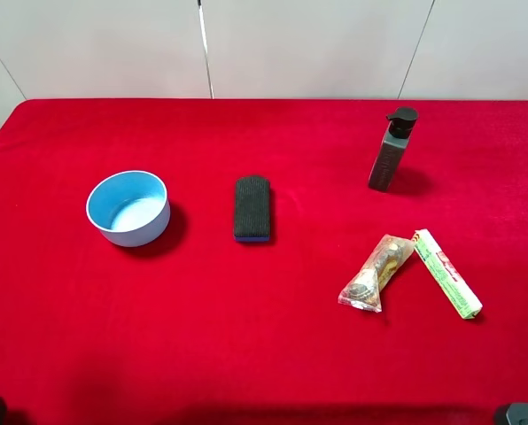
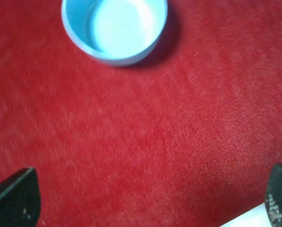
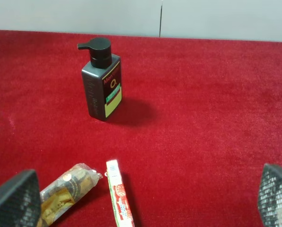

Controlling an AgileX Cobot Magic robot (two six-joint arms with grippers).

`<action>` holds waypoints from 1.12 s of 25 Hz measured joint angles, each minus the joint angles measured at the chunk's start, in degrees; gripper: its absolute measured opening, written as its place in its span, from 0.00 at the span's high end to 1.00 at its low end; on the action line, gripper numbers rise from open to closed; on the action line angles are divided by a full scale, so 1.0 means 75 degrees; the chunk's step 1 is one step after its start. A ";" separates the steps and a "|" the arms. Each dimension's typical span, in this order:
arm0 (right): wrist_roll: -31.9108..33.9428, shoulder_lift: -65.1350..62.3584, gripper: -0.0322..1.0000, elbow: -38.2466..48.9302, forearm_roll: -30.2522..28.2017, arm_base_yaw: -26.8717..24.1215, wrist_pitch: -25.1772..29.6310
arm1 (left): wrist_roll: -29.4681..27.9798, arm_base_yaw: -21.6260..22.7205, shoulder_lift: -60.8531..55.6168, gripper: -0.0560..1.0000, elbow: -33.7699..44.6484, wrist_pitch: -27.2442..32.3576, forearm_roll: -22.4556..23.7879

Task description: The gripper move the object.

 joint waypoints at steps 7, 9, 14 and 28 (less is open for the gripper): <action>0.0000 0.0000 0.30 0.0000 0.0000 0.0000 0.0000 | 0.1645 0.1951 -0.1778 0.05 0.0887 -0.0144 -0.0739; 0.0000 0.0000 0.30 0.0000 0.0000 0.0000 0.0000 | 0.1999 0.2431 -0.2318 0.05 0.1060 -0.0226 -0.0918; 0.0000 0.0000 0.30 0.0000 0.0000 0.0000 0.0000 | 0.2380 0.3577 -0.3316 0.05 0.1189 -0.0193 -0.1165; 0.0000 0.0000 0.30 0.0000 0.0000 0.0000 0.0000 | 0.2686 0.4648 -0.4503 0.01 0.1189 -0.0104 -0.1431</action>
